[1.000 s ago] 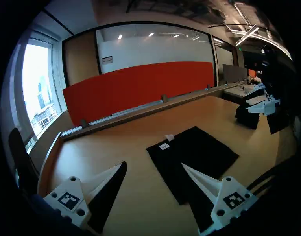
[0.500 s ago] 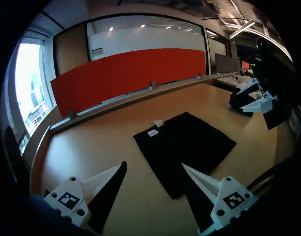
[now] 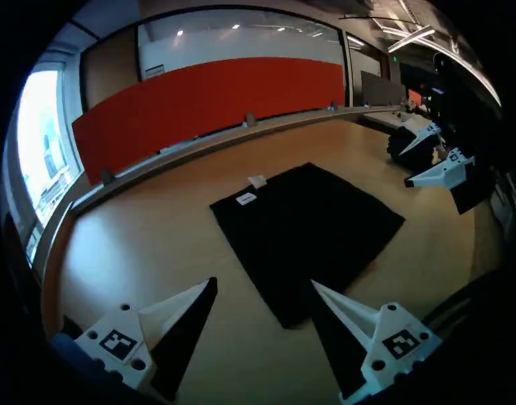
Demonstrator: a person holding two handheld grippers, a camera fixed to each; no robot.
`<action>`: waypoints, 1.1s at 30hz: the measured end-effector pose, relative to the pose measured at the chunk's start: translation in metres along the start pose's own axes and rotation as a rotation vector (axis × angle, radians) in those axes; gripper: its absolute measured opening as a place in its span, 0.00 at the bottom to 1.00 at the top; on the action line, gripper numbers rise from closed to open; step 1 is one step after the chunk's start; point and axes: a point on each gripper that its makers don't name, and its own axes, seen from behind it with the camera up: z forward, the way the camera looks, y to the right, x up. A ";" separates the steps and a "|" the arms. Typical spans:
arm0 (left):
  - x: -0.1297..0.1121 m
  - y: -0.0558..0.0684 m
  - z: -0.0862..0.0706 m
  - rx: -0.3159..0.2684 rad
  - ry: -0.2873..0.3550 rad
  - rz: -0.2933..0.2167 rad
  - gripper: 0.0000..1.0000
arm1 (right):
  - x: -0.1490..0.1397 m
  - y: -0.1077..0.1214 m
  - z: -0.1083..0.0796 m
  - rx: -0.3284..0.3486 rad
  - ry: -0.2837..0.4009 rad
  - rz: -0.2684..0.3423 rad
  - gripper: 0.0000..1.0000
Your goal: Fold towel
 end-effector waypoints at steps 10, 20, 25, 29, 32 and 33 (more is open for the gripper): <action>-0.018 0.010 0.018 -0.034 -0.059 0.004 0.92 | -0.028 -0.008 0.017 0.029 -0.061 0.010 0.99; -0.038 0.020 0.032 -0.075 -0.126 0.000 0.92 | -0.052 -0.017 0.029 0.065 -0.122 -0.018 0.99; -0.048 0.025 0.035 -0.091 -0.155 0.010 0.92 | -0.060 -0.019 0.033 0.080 -0.147 -0.022 0.96; -0.056 0.030 0.038 -0.107 -0.182 0.025 0.92 | -0.064 -0.021 0.034 0.092 -0.160 -0.034 0.95; -0.061 0.034 0.039 -0.119 -0.200 0.031 0.92 | -0.067 -0.022 0.035 0.097 -0.168 -0.039 0.93; -0.063 0.036 0.039 -0.122 -0.206 0.032 0.92 | -0.067 -0.022 0.035 0.100 -0.172 -0.039 0.92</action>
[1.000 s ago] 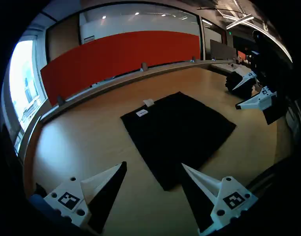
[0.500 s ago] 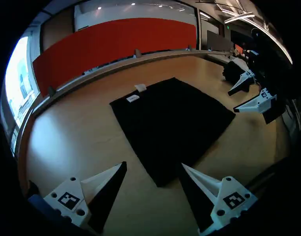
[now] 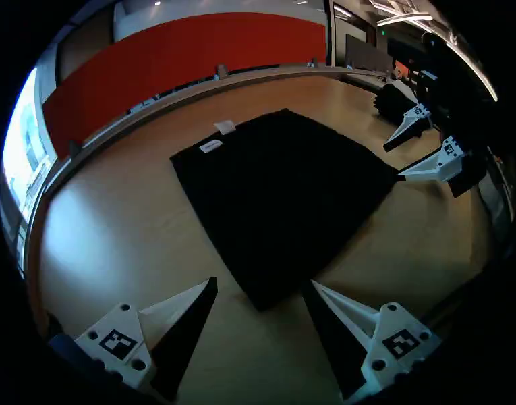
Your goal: Fold towel
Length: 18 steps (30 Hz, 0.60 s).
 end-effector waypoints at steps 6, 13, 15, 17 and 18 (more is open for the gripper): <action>-0.005 0.005 0.004 -0.012 -0.025 0.000 0.91 | -0.002 -0.001 0.000 0.012 -0.010 -0.004 0.91; -0.006 0.007 0.004 -0.024 -0.036 -0.021 0.87 | -0.008 -0.003 0.000 0.027 -0.026 -0.021 0.84; -0.006 0.008 0.004 -0.026 -0.038 -0.027 0.85 | -0.010 -0.004 0.001 0.032 -0.029 -0.024 0.81; -0.007 0.009 0.004 -0.028 -0.039 -0.031 0.83 | -0.011 -0.006 0.002 0.036 -0.029 -0.026 0.79; -0.007 0.009 0.004 -0.029 -0.039 -0.033 0.81 | -0.011 -0.007 0.002 0.039 -0.027 -0.025 0.77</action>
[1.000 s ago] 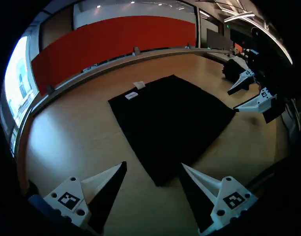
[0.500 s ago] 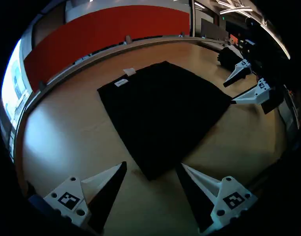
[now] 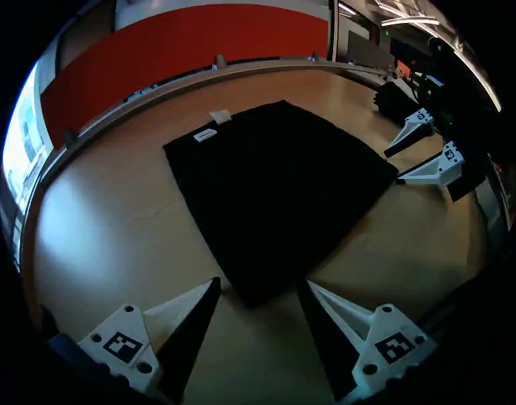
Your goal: Fold towel
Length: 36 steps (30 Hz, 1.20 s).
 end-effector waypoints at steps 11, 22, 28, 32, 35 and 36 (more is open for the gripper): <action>-0.001 0.003 -0.001 -0.005 -0.005 -0.009 0.75 | -0.002 -0.004 0.001 0.028 0.003 0.013 0.56; 0.000 0.009 0.000 -0.017 -0.010 -0.001 0.58 | -0.001 -0.005 0.003 0.034 -0.001 0.010 0.34; 0.001 0.012 0.000 -0.021 -0.013 0.007 0.37 | -0.001 -0.004 0.002 0.034 -0.002 0.012 0.20; 0.001 0.011 0.001 -0.009 -0.014 0.004 0.17 | 0.000 -0.003 0.001 0.030 0.002 0.009 0.18; 0.002 0.010 0.002 -0.003 -0.016 0.001 0.12 | 0.002 -0.003 -0.001 0.029 0.011 0.012 0.17; 0.002 0.010 0.002 -0.002 -0.017 -0.001 0.12 | 0.003 -0.003 -0.002 0.029 0.015 0.013 0.17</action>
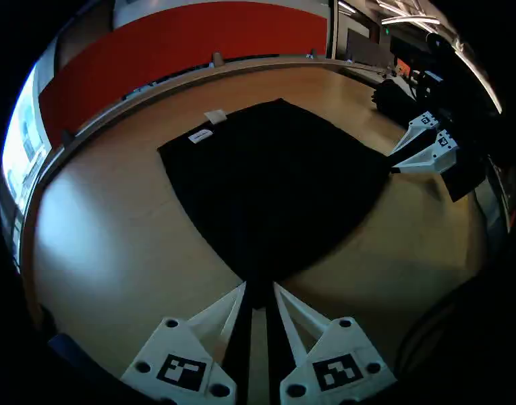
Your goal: Fold towel
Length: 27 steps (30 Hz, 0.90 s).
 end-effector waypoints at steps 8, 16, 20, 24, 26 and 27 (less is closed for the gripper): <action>0.003 -0.003 -0.002 0.008 -0.004 -0.017 0.11 | 0.005 -0.001 -0.005 0.002 0.015 -0.005 0.17; 0.022 -0.008 -0.018 0.026 0.028 -0.033 0.11 | 0.027 0.001 -0.020 -0.012 0.062 -0.010 0.17; 0.035 -0.010 -0.029 0.032 0.047 -0.045 0.11 | 0.042 0.004 -0.031 -0.022 0.095 -0.002 0.17; 0.045 -0.012 -0.040 0.035 0.054 -0.047 0.11 | 0.055 0.006 -0.043 -0.030 0.120 0.005 0.17; 0.050 -0.012 -0.045 0.037 0.057 -0.045 0.11 | 0.061 0.006 -0.048 -0.031 0.129 0.005 0.17; 0.052 -0.012 -0.048 0.038 0.059 -0.043 0.11 | 0.064 0.006 -0.052 -0.032 0.134 0.004 0.17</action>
